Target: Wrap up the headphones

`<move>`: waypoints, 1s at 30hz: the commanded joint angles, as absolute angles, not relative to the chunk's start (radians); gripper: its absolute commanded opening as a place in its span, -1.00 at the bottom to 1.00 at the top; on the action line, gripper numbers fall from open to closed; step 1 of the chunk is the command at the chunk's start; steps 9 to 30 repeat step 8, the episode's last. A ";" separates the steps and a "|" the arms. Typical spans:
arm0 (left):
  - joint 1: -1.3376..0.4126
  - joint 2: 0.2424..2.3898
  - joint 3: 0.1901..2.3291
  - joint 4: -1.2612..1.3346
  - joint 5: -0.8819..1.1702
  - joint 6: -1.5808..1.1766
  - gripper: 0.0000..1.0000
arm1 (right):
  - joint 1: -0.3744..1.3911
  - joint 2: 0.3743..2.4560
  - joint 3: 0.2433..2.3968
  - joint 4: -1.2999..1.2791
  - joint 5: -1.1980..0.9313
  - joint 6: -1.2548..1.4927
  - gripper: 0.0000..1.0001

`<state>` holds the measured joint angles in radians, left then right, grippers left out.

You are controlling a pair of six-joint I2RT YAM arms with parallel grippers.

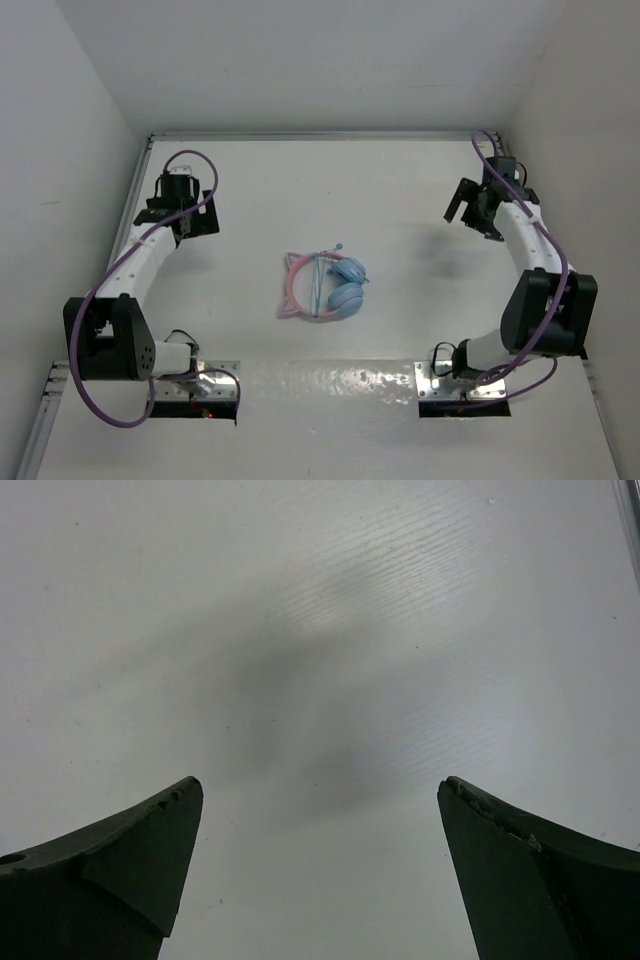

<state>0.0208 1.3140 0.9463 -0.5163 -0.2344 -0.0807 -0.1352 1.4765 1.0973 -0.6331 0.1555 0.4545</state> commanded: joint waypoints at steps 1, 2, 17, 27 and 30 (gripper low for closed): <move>0.029 1.308 0.946 -0.488 -0.233 -0.092 0.99 | -0.137 1.457 1.095 -0.592 0.169 0.476 0.98; 0.029 1.308 0.945 -0.488 -0.235 -0.091 0.99 | -0.135 1.460 1.098 -0.601 0.167 0.460 0.98; 0.029 1.308 0.936 -0.483 -0.236 -0.091 0.99 | -0.137 1.410 1.031 -0.534 0.132 0.448 0.98; 0.029 1.308 0.936 -0.483 -0.236 -0.091 0.99 | -0.137 1.410 1.031 -0.534 0.132 0.448 0.98; 0.029 1.308 0.936 -0.483 -0.236 -0.091 0.99 | -0.137 1.410 1.031 -0.534 0.132 0.448 0.98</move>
